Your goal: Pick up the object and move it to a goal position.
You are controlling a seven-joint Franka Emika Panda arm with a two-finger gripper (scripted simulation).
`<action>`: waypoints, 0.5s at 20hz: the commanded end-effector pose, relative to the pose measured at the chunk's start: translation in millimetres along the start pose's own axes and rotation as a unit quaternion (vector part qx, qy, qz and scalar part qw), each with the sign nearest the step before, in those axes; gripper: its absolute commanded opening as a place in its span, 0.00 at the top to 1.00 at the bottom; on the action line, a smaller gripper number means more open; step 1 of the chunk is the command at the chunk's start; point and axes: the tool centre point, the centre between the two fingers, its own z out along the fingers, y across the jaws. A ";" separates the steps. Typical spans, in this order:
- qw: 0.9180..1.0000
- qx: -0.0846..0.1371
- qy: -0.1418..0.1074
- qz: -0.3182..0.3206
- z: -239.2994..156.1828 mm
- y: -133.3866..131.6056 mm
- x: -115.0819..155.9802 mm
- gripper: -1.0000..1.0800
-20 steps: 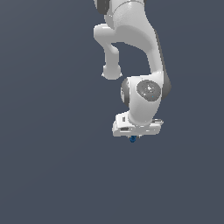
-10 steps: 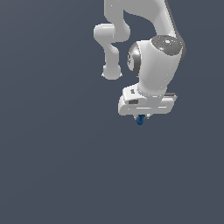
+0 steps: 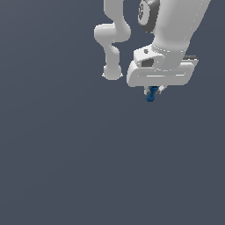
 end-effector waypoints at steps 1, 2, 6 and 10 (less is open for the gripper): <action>1.000 0.000 -0.001 0.000 -23.1 -5.4 -8.2 1.00; 1.000 0.000 -0.001 0.000 -31.3 -7.4 -10.8 1.00; 1.000 0.000 -0.001 0.000 -57.9 -13.7 -18.8 1.00; 1.000 0.000 -0.001 0.000 -74.2 -17.9 -23.3 1.00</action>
